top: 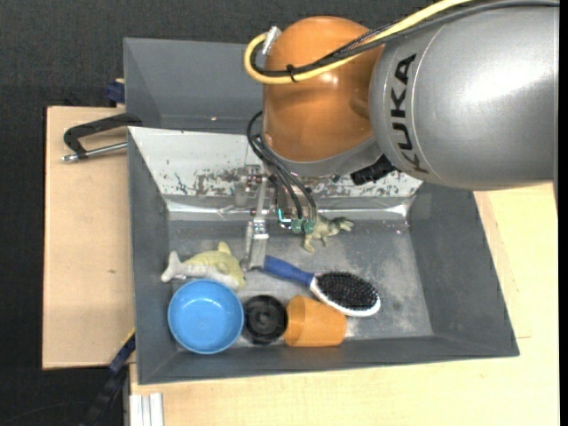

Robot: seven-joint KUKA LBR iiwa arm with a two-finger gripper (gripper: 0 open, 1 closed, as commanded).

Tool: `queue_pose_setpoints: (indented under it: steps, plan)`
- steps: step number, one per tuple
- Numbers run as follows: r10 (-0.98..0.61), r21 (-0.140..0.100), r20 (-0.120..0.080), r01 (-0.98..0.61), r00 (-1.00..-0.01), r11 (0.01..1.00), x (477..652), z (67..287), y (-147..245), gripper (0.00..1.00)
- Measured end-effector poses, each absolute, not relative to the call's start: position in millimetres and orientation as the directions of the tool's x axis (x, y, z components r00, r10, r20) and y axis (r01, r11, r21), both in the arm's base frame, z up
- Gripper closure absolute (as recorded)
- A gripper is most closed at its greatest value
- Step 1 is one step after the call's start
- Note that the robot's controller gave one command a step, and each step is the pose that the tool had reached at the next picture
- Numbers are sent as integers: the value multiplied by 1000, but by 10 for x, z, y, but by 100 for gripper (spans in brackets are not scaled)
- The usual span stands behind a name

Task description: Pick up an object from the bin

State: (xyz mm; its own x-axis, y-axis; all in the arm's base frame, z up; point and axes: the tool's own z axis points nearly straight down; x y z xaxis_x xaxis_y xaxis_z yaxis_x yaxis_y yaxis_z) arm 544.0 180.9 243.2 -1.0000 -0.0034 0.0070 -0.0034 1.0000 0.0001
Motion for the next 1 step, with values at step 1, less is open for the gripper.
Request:
queue_pose_setpoints:
  steps: [1]
  plan:
    - [5,0,8,5,-1000,1000,5192,806,1247,0]
